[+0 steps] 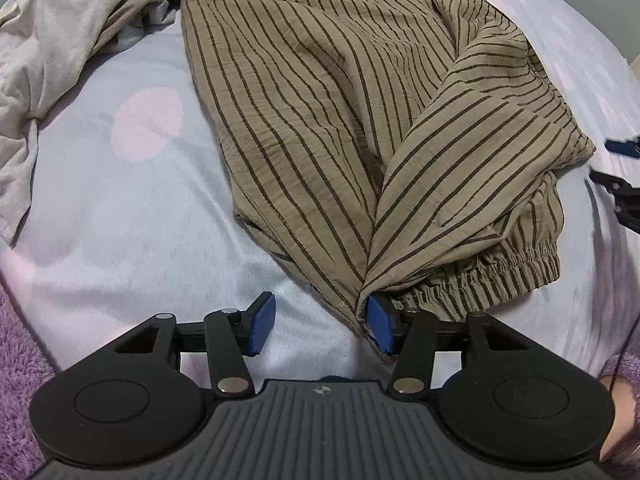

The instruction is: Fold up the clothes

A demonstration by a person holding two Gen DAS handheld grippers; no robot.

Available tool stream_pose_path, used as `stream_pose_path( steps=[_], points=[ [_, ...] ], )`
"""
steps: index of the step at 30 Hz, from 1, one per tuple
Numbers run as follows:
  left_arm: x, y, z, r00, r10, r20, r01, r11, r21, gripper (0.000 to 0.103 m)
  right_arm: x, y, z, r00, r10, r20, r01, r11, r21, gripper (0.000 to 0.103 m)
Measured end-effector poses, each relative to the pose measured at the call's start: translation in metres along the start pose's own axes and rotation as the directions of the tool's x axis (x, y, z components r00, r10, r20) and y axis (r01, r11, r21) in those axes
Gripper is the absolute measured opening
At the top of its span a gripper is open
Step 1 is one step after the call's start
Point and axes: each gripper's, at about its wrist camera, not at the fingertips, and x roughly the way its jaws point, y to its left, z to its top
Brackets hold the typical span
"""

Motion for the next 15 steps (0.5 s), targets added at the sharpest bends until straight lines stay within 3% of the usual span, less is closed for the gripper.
stream_pose_path(
  steps=[2,4,5,9,15],
  points=[
    [-0.002,0.001,0.003,1.0,-0.011,-0.009,0.011,1.0,0.006,0.049,0.008,0.003,0.001,0.999,-0.034,0.009,0.035,0.998,-0.053,0.042],
    [-0.006,0.004,0.005,0.999,-0.029,-0.018,0.029,1.0,0.003,0.05,0.015,0.001,0.003,1.0,-0.024,0.009,0.024,0.997,-0.07,0.023],
    [-0.01,0.006,0.006,0.999,-0.042,-0.021,0.042,0.999,-0.001,0.053,0.018,-0.001,0.005,1.0,-0.005,-0.002,0.005,0.997,-0.072,0.004],
    [-0.032,0.017,0.011,0.997,-0.083,-0.007,0.083,0.996,0.012,0.058,0.01,-0.012,0.014,1.0,-0.023,0.014,0.024,0.996,-0.081,0.002],
    [-0.056,0.036,0.03,0.992,-0.108,0.072,0.104,0.993,0.054,0.059,-0.028,-0.05,0.053,0.984,-0.115,0.136,0.123,0.991,-0.051,0.001]
  ],
)
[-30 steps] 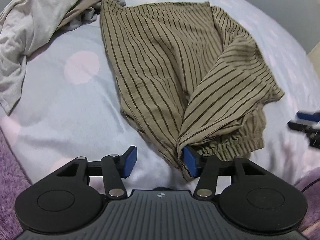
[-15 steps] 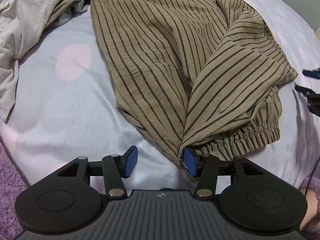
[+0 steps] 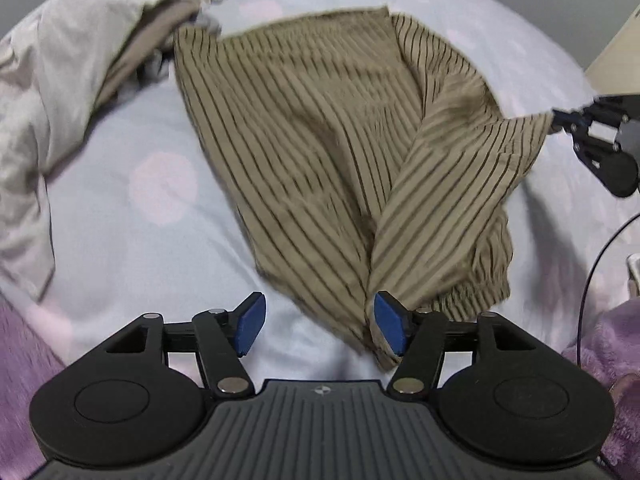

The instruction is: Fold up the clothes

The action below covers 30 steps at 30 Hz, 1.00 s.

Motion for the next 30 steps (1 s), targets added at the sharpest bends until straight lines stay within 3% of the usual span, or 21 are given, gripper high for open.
stream_pose_path(
  steps=[5,11,17,24,30],
  points=[
    [-0.005,0.012,0.025,0.993,0.095,0.071,-0.096,0.995,0.011,0.059,-0.02,-0.02,0.061,0.99,-0.05,0.131,0.052,0.999,-0.009,0.001],
    [-0.008,0.021,0.048,0.984,0.122,0.129,-0.126,0.992,0.02,0.059,-0.026,-0.007,0.139,0.964,-0.026,0.264,0.055,0.993,-0.104,0.001],
    [-0.009,0.029,0.066,0.973,0.117,0.199,-0.125,0.992,0.029,0.059,-0.017,0.02,0.186,0.949,0.006,0.315,0.039,0.99,-0.137,0.001],
    [-0.002,0.027,0.087,0.968,0.098,0.23,-0.11,0.993,0.039,0.059,-0.006,0.02,0.197,0.948,0.045,0.316,-0.025,0.997,-0.068,0.008],
    [0.021,0.027,0.107,0.973,0.058,0.225,-0.067,0.997,0.031,0.059,-0.001,0.012,0.173,0.957,0.046,0.286,-0.055,0.998,0.024,0.019]
  ],
)
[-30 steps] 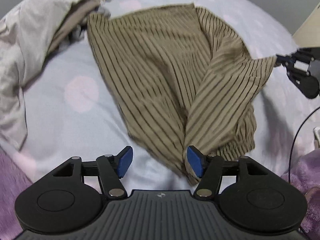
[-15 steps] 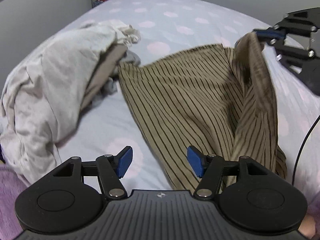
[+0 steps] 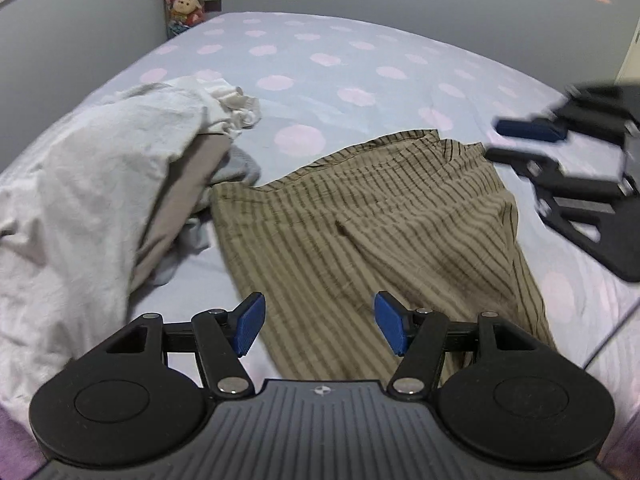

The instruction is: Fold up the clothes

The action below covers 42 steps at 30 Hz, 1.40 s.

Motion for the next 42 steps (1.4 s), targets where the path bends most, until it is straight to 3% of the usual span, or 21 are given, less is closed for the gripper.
stream_pose_path(
  steps=[7,11,21,23,24,25,28,35,42],
  points=[
    [0.048,0.0,0.027,0.999,-0.039,-0.02,0.038,0.996,-0.078,0.059,-0.004,0.001,-0.061,0.997,0.026,-0.078,-0.014,0.989,0.146,0.02],
    [0.08,0.001,0.044,0.998,-0.048,-0.046,0.042,0.993,-0.115,0.056,-0.009,0.004,-0.099,0.994,0.007,-0.111,0.021,0.97,0.242,0.02],
    [0.136,0.002,0.056,0.989,-0.076,-0.124,0.054,0.984,-0.167,0.036,-0.012,-0.001,-0.157,0.986,0.037,-0.161,0.061,0.826,0.56,0.02],
    [0.14,-0.001,0.054,0.989,-0.072,-0.13,0.05,0.986,-0.162,0.026,-0.013,0.0,-0.162,0.985,0.036,-0.166,0.071,0.8,0.595,0.02],
    [0.14,-0.003,0.054,0.989,-0.077,-0.128,0.057,0.986,-0.156,0.022,-0.013,0.0,-0.164,0.985,0.038,-0.166,0.071,0.793,0.605,0.02],
    [0.139,-0.005,0.054,0.988,-0.086,-0.127,0.067,0.986,-0.151,0.007,-0.013,0.0,-0.165,0.985,0.04,-0.166,0.071,0.785,0.615,0.02],
    [0.13,-0.009,0.054,0.99,-0.103,-0.094,0.089,0.985,-0.148,0.0,-0.013,0.001,-0.168,0.985,0.045,-0.164,0.07,0.77,0.634,0.023],
    [0.084,-0.012,0.074,0.998,-0.057,0.04,0.061,0.992,-0.107,0.0,-0.014,0.0,-0.173,0.982,0.046,-0.186,0.09,0.744,0.662,0.023],
    [0.048,-0.004,0.108,0.995,0.009,0.098,-0.007,1.0,-0.018,0.0,-0.016,0.001,-0.173,0.981,0.047,-0.187,0.092,0.739,0.667,0.023]
  ],
)
